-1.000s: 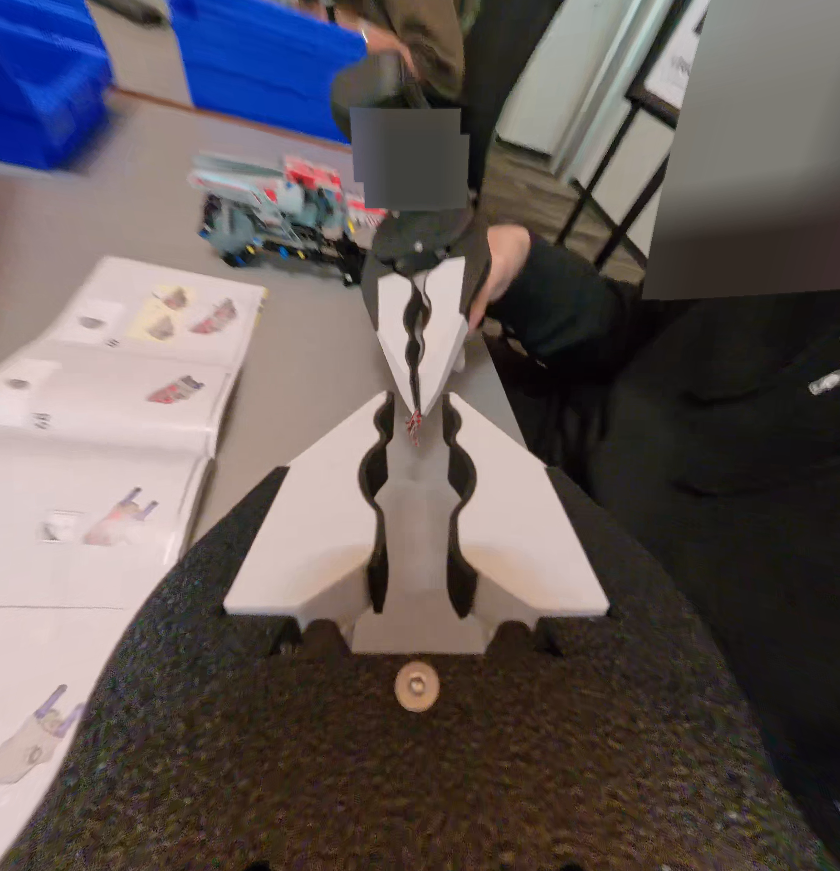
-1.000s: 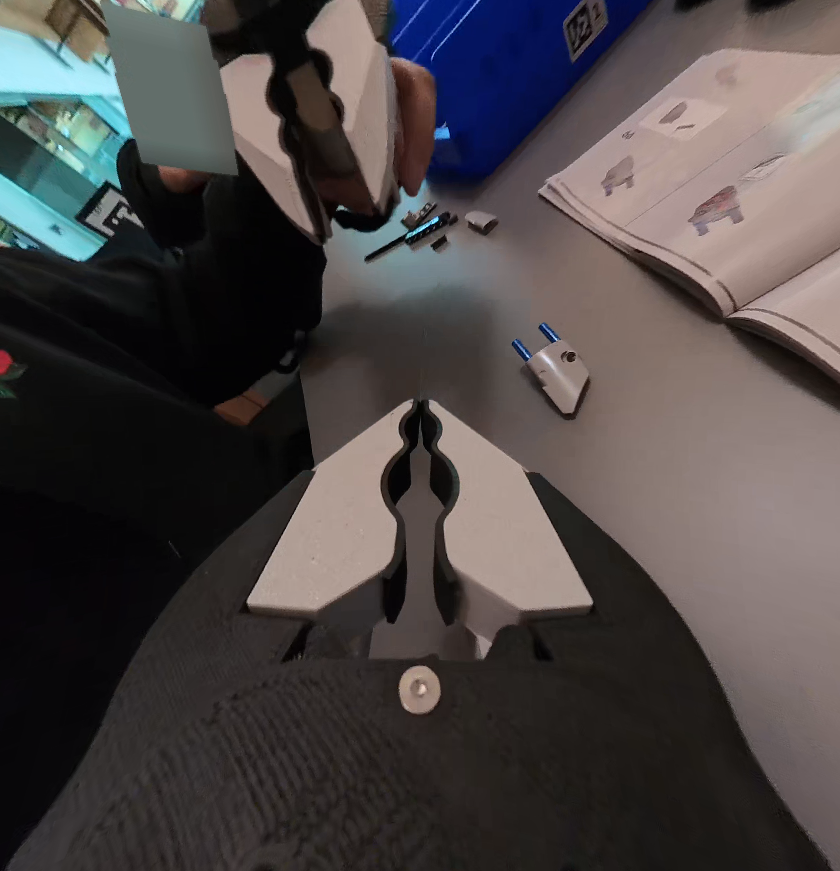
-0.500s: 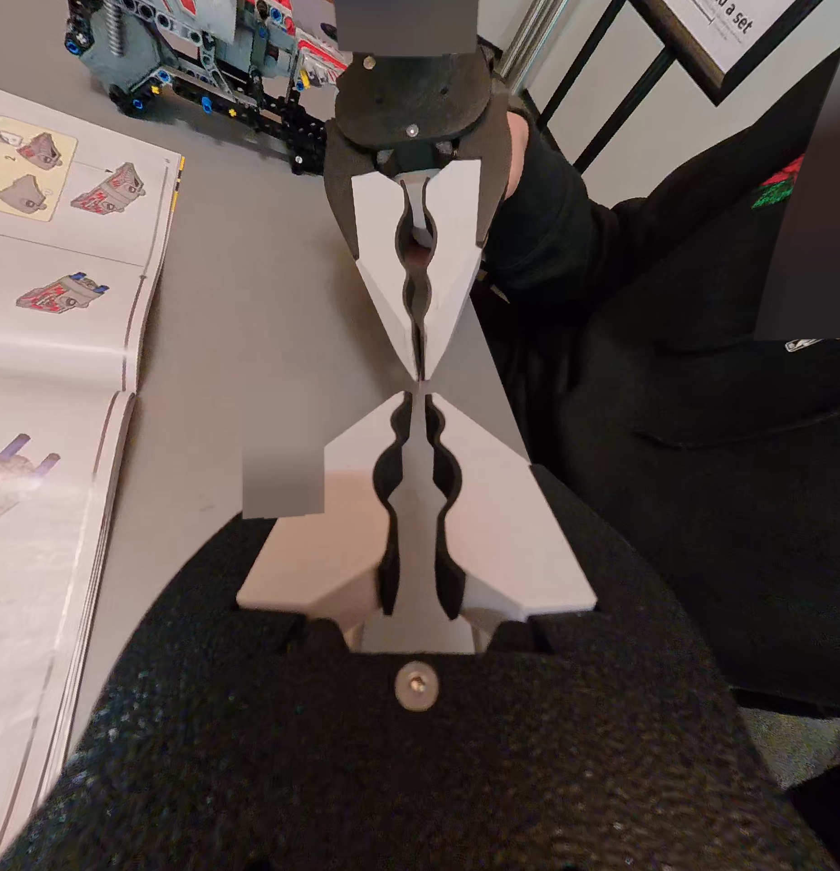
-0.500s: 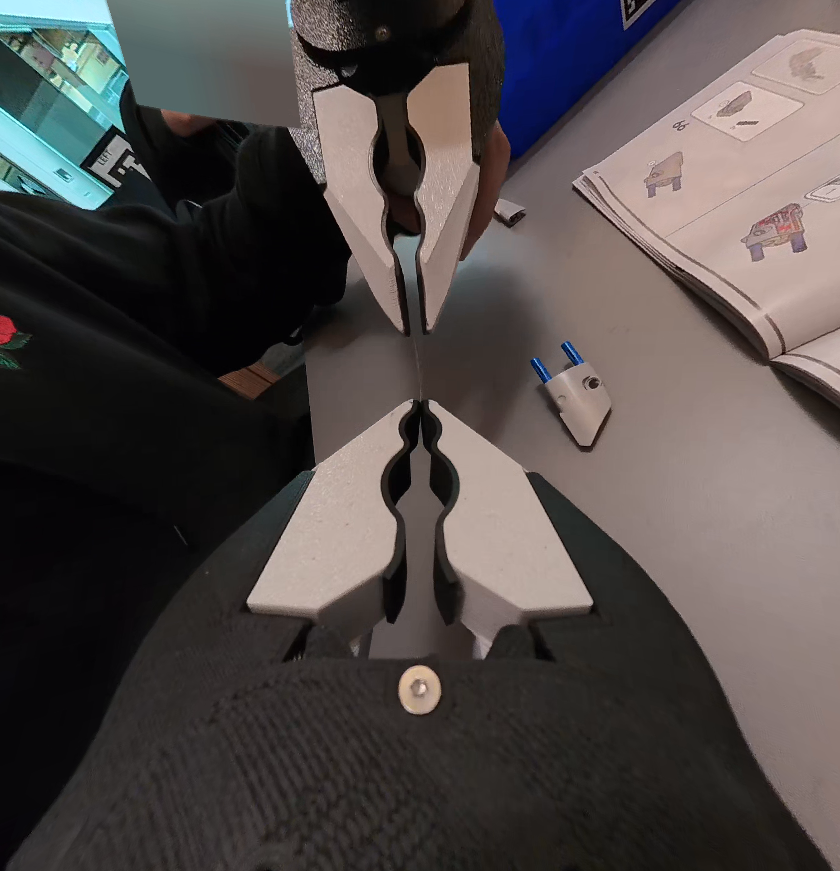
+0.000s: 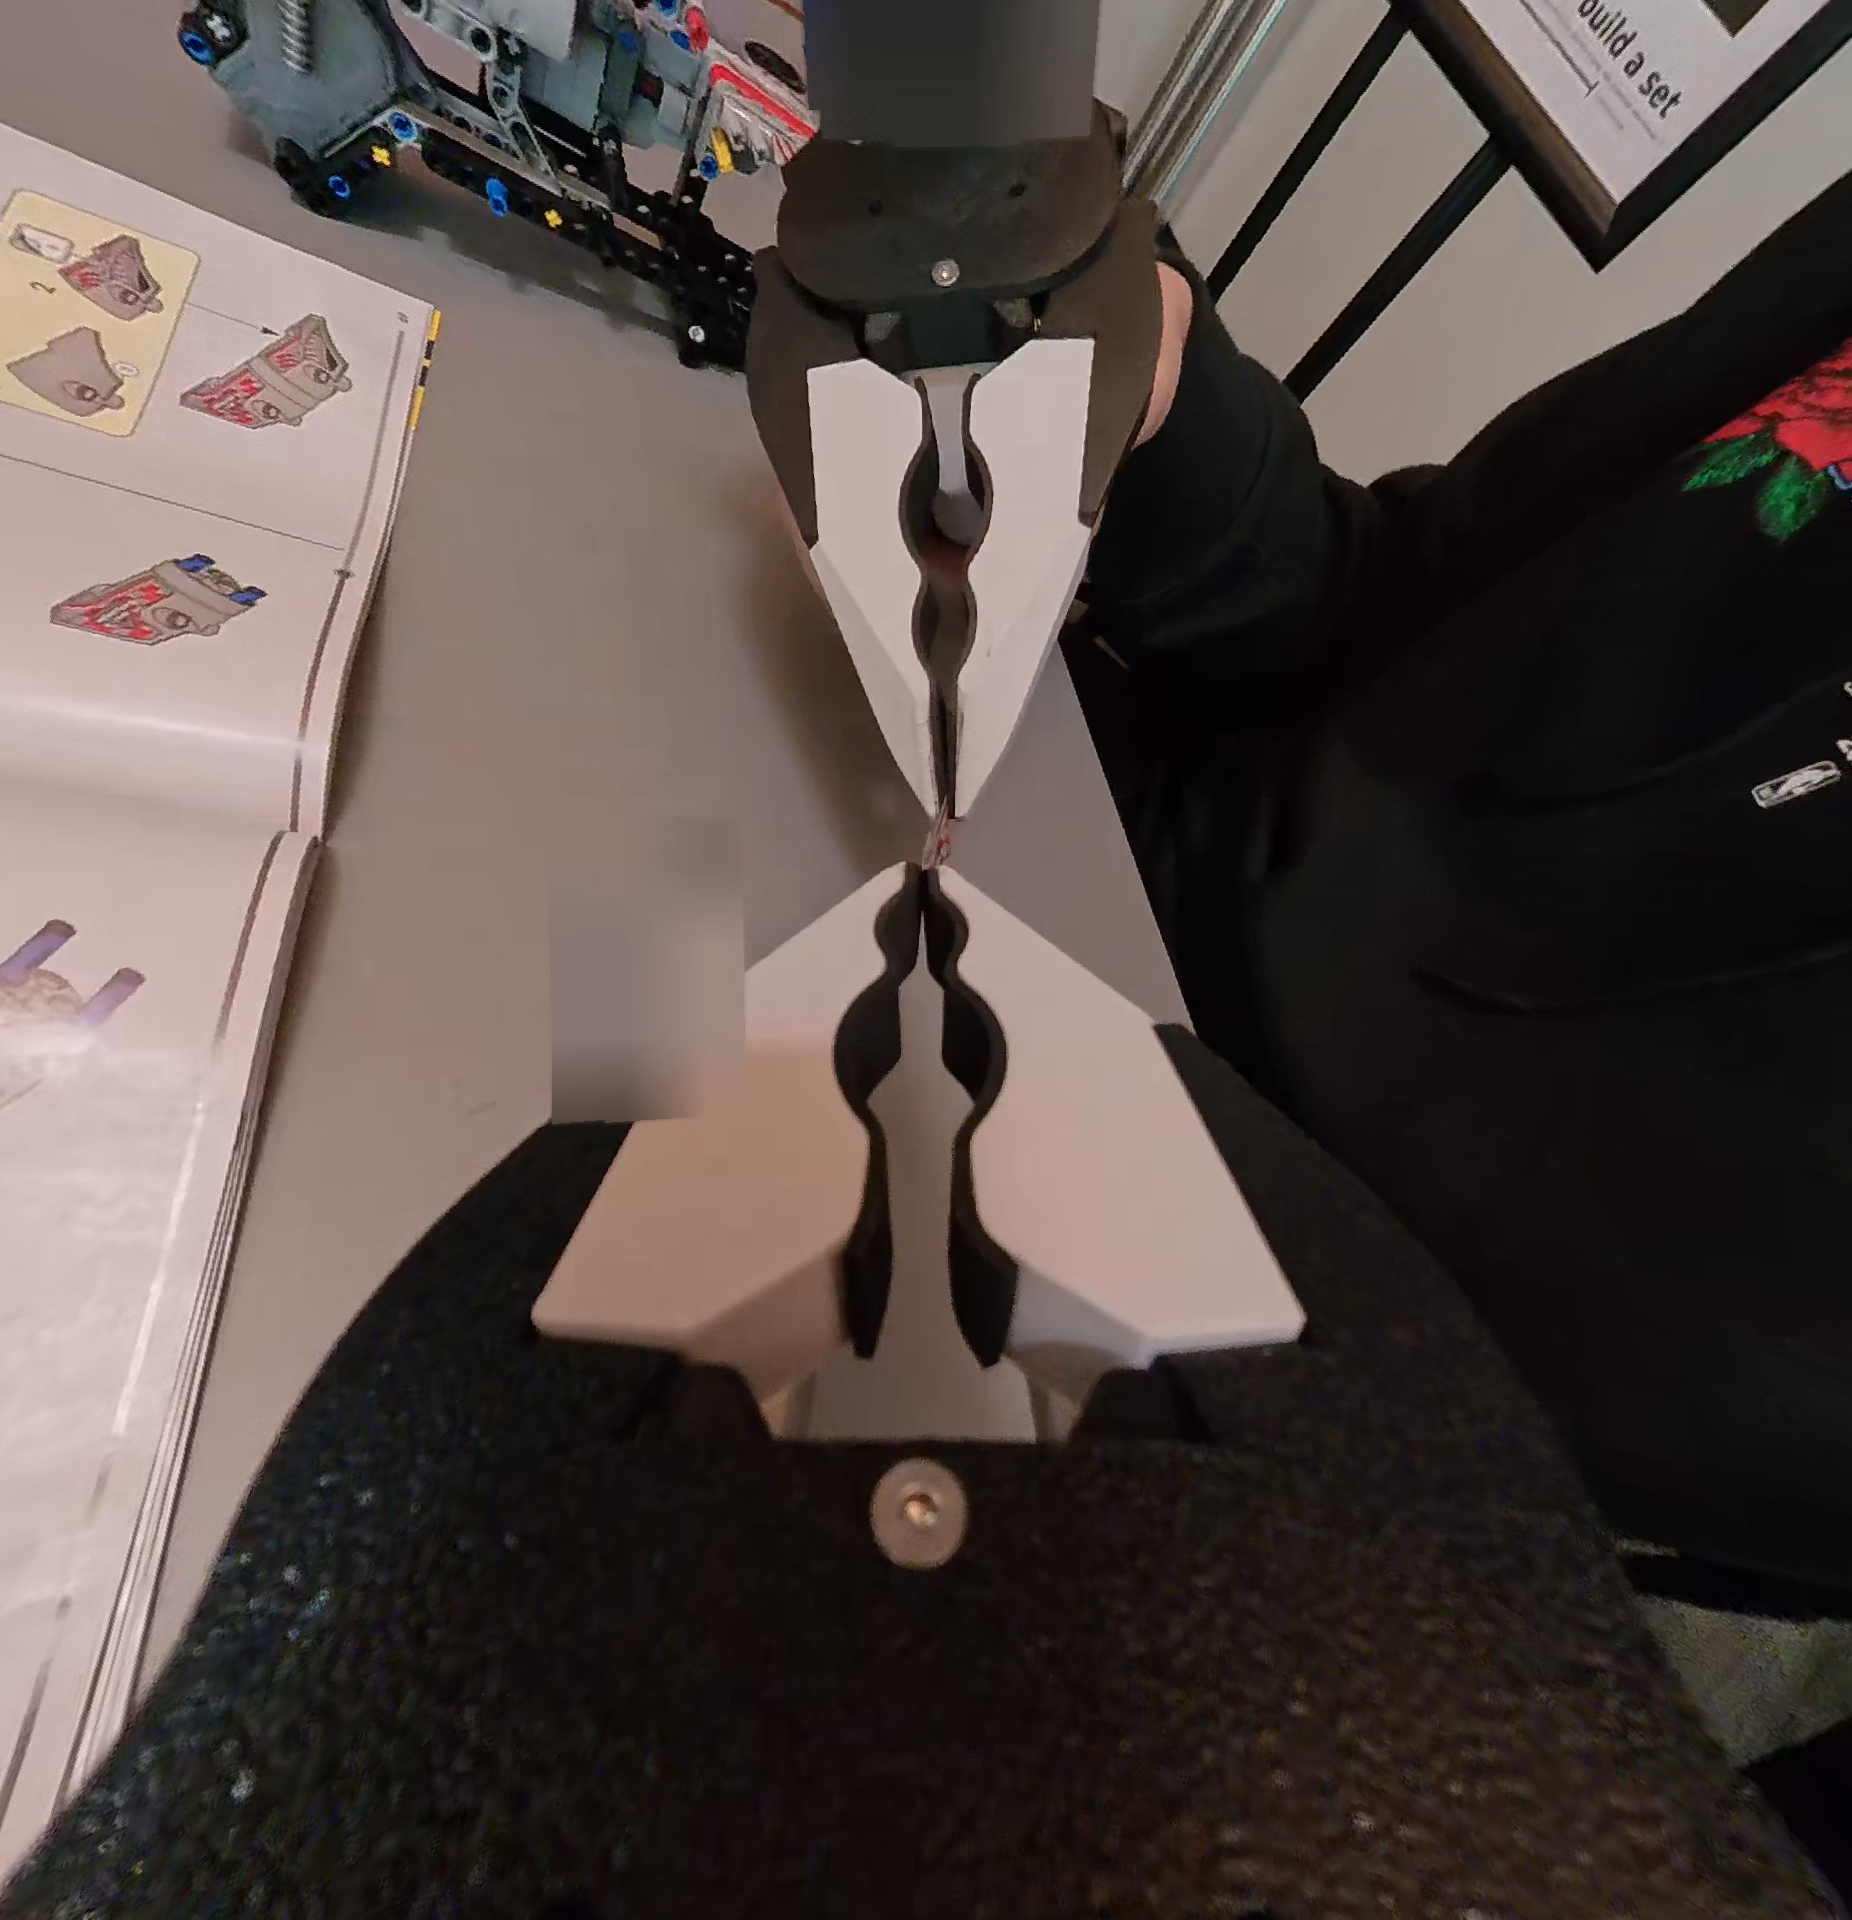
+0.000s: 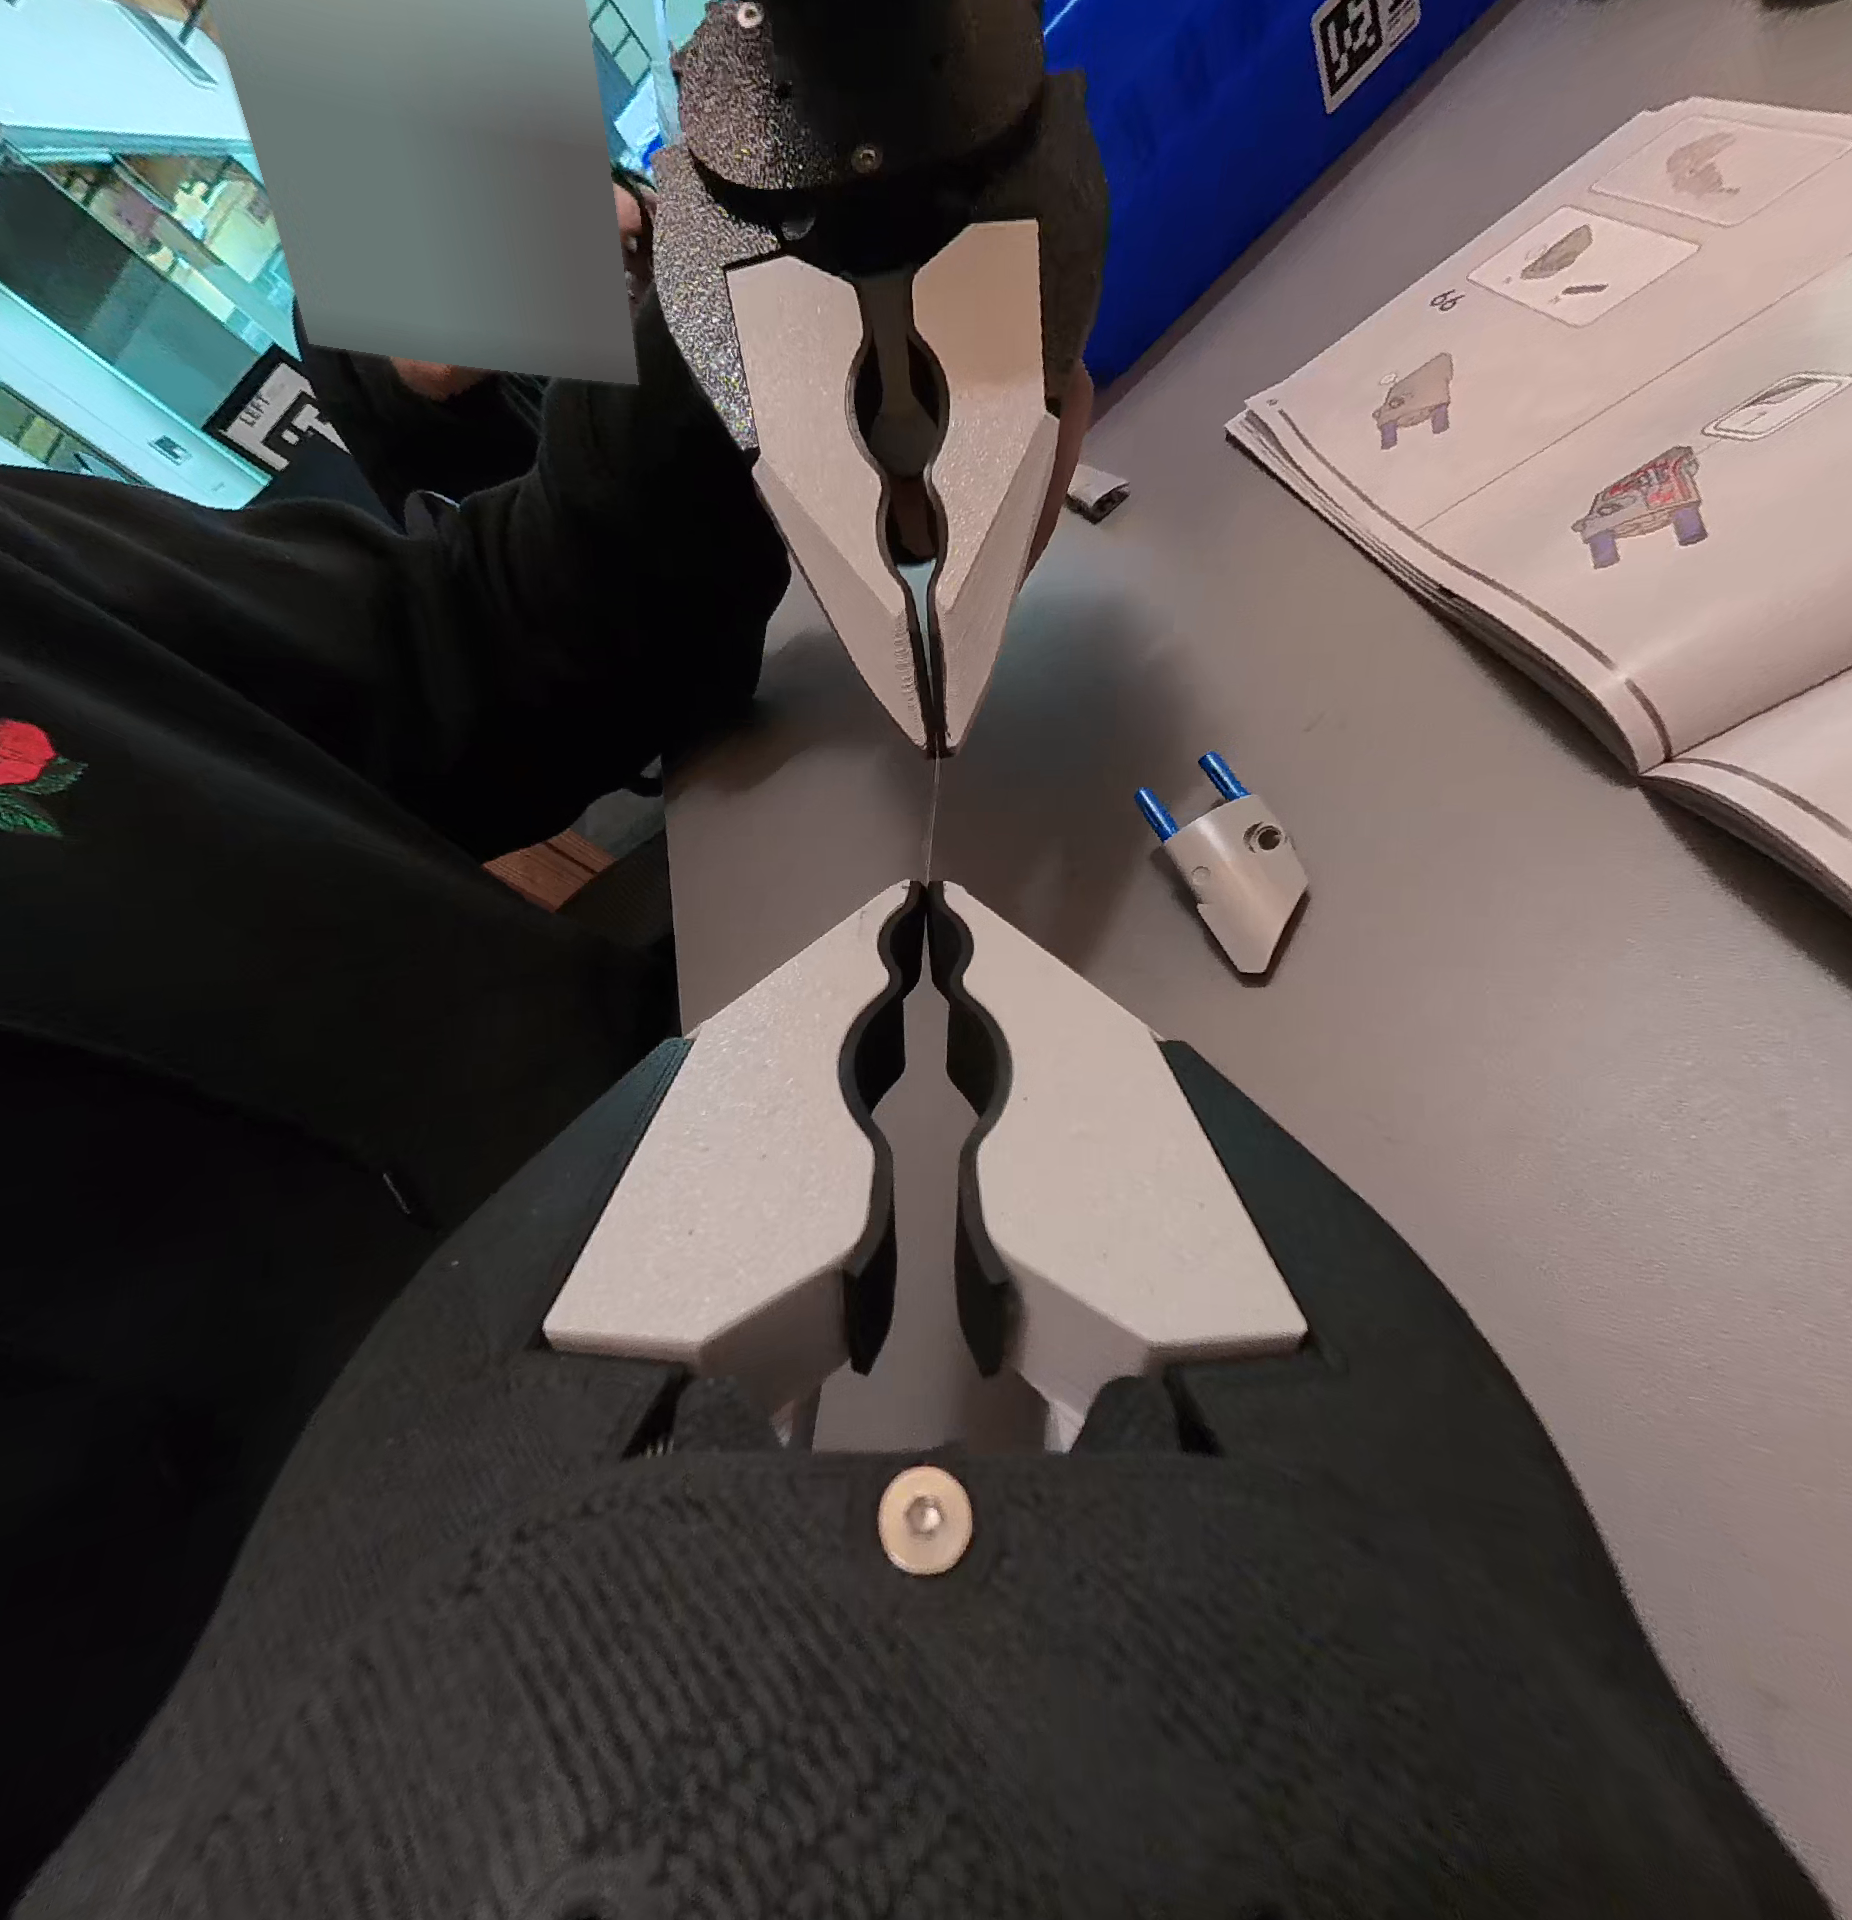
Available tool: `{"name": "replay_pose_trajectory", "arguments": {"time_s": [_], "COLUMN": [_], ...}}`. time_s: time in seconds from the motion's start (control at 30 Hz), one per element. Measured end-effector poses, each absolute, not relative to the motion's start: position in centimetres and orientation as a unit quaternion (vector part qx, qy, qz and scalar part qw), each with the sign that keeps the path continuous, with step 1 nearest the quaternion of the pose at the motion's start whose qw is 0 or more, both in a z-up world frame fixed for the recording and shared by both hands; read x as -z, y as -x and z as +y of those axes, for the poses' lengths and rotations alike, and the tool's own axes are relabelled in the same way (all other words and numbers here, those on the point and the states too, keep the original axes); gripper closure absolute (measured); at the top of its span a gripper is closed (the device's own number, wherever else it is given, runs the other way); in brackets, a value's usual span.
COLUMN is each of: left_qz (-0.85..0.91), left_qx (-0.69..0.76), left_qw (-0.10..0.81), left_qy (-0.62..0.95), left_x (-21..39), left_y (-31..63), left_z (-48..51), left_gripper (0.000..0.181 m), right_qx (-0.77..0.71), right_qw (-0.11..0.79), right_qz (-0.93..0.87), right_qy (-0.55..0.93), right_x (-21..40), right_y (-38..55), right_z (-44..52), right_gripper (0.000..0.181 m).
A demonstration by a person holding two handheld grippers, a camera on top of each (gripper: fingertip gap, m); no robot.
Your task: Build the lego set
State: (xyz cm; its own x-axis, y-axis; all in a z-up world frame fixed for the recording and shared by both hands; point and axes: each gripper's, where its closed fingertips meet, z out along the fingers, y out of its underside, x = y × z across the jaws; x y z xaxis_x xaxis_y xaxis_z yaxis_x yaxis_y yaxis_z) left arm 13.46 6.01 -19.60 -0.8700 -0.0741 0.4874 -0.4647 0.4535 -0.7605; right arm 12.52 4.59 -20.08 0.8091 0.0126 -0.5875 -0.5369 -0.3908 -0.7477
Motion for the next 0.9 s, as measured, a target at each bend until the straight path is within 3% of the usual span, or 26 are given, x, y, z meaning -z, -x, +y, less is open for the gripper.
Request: {"name": "replay_pose_trajectory", "arguments": {"time_s": [0.07, 0.2, 0.47, 0.63, 0.9], "left_qz": [-0.821, -0.801, -0.747, -0.737, -0.701], "left_qx": [-0.503, -0.513, -0.49, -0.465, -0.479], "left_qw": [0.209, 0.238, 0.312, 0.336, 0.335], "left_qy": [-0.172, -0.198, -0.323, -0.356, -0.409], "left_x": [19.5, 19.2, 20.6, 21.9, 22.6], "left_y": [-13.6, -14.0, -16.1, -16.6, -17.7], "left_z": [6.0, 6.2, 6.7, 6.6, 7.0], "left_gripper": [0.181, 0.181, 0.181, 0.181, 0.181], "right_qx": [-0.26, -0.246, -0.02, 0.016, 0.02], "right_qw": [0.535, 0.55, 0.475, 0.477, 0.413], "right_qz": [0.167, 0.174, 0.118, 0.068, 0.021], "right_qy": [0.786, 0.778, 0.872, 0.876, 0.91], "right_x": [19.9, 19.5, 24.2, 24.5, 26.8], "right_y": [-12.8, -13.5, -16.3, -16.8, -17.0], "right_z": [4.5, 3.9, 3.2, 4.8, 5.7], "right_gripper": [0.18, 0.159, 0.122, 0.128, 0.122]}}
